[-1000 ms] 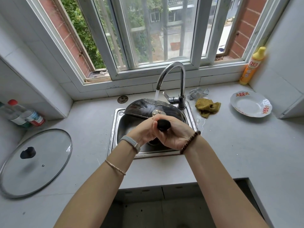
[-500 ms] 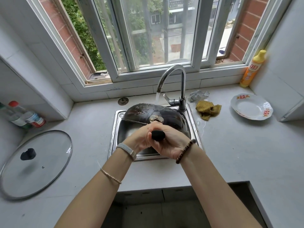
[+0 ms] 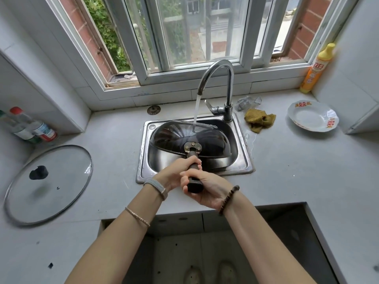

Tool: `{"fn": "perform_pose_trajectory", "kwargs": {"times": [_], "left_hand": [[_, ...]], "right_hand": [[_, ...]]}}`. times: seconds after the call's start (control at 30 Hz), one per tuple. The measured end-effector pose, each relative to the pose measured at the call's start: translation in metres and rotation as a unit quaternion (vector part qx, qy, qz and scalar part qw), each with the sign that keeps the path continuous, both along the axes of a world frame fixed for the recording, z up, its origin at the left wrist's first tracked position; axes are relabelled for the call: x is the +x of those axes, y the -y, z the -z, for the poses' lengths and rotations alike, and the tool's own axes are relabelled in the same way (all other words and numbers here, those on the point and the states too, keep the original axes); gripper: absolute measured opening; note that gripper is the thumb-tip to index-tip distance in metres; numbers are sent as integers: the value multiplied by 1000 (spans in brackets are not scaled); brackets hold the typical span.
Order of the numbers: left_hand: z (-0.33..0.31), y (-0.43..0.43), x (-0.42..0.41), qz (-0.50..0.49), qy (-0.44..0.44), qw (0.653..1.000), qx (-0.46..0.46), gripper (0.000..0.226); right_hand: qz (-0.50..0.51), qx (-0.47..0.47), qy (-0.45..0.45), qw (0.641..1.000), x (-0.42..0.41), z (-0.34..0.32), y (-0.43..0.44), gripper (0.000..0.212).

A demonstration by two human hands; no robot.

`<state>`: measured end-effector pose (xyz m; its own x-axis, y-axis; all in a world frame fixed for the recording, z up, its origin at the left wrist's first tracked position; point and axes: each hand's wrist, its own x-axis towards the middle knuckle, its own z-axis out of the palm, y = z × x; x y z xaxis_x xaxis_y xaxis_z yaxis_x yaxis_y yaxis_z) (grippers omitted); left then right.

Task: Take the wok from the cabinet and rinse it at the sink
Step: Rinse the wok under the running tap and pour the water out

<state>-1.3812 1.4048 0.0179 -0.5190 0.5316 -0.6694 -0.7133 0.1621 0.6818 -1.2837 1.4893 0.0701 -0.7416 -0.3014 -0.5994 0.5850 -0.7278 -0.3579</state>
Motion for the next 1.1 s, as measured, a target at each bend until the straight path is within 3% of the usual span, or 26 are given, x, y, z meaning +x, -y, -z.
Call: {"fn": "perform_pose_trajectory", "kwargs": {"times": [0.33, 0.63, 1.1], "left_hand": [[3, -6, 27, -69, 3, 997, -46, 21], [-11, -6, 35, -88, 30, 996, -17, 28], [-34, 35, 32, -107, -62, 986, -113, 28]], "right_hand": [[-39, 58, -51, 996, 29, 20, 7, 7], [-49, 73, -76, 993, 36, 9, 13, 14], [-74, -47, -82, 993, 34, -4, 44, 14]]}}
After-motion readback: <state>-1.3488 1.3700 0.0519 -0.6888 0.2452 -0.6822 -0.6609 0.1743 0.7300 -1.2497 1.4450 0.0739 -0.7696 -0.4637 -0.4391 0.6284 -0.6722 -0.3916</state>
